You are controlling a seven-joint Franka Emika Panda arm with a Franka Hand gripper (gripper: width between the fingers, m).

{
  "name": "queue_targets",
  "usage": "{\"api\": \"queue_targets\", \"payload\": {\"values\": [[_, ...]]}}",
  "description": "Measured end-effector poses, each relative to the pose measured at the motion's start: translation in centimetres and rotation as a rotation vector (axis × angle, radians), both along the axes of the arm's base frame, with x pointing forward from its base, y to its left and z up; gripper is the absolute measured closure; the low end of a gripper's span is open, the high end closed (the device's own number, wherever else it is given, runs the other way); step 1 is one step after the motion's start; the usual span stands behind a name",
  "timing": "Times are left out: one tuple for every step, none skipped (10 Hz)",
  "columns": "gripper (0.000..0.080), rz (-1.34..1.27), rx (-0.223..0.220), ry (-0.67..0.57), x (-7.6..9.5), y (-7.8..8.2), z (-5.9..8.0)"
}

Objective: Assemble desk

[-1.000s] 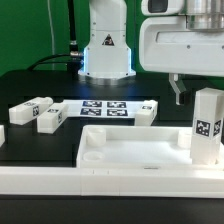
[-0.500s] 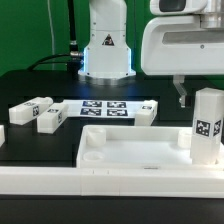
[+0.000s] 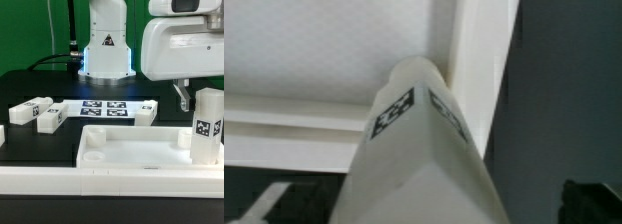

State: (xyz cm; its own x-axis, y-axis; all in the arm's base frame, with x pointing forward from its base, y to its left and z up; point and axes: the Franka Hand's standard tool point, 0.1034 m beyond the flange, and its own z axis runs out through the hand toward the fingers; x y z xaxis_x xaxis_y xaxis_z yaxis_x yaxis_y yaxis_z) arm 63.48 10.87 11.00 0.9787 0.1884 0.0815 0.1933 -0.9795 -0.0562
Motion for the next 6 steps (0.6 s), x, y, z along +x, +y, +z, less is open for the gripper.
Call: {"api": "queue_targets", "payload": {"values": [[0.0150, 0.076, -0.005, -0.005, 0.00, -0.05, -0.04], [0.0150, 0.175, -0.013, -0.012, 0.02, -0.26, -0.07], [0.0150, 0.276, -0.020, -0.019, 0.05, -0.44, -0.08], [0.0150, 0.377, -0.031, -0.027, 0.06, -0.30, 0.02], [0.0150, 0.448, -0.042, -0.031, 0.07, -0.31, 0.06], [0.0177, 0.461, -0.042, -0.032, 0.11, -0.39, 0.08]]}}
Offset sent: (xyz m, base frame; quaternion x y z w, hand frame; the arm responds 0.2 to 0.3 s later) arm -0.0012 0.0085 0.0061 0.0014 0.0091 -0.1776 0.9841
